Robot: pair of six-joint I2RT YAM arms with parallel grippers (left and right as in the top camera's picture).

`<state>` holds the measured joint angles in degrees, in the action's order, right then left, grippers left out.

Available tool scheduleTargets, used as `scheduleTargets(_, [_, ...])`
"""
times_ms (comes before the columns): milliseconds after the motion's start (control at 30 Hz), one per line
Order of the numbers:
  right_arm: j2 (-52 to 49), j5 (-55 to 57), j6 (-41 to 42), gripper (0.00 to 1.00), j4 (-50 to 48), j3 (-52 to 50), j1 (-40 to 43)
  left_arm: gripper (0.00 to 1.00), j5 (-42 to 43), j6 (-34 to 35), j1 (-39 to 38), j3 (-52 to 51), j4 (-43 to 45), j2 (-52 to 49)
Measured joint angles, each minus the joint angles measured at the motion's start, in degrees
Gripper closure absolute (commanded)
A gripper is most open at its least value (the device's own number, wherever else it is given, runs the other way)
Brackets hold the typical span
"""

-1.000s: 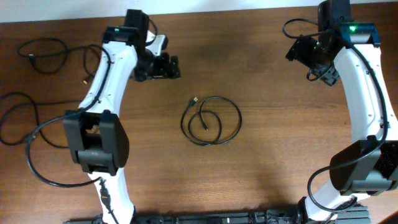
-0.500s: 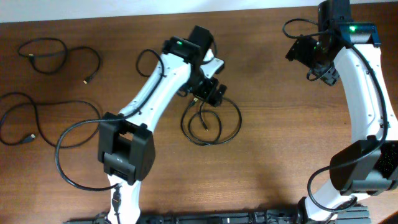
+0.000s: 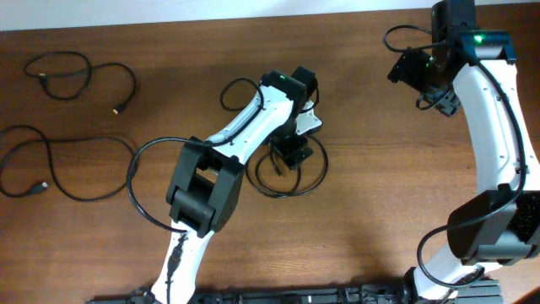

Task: Untangle cables
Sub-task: 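Grasp the coiled cable with the left gripper and lift it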

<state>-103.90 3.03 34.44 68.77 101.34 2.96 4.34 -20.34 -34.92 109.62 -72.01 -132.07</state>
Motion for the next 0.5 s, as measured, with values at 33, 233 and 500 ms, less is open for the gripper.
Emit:
scheduleTargets(33, [0.0, 0.0, 0.0, 0.02, 0.0, 0.0, 0.0, 0.07, -0.7, -1.0, 0.0, 0.0, 0.1, -0.3])
scheduleTargets(233, [0.0, 0.0, 0.0, 0.02, 0.0, 0.0, 0.0, 0.45, -5.5, -3.1, 0.0, 0.1, 2.3, -3.3])
scheduleTargets(500, [0.0, 0.0, 0.0, 0.02, 0.0, 0.0, 0.0, 1.00, -6.4, -2.8, 0.0, 0.7, 6.7, -3.7])
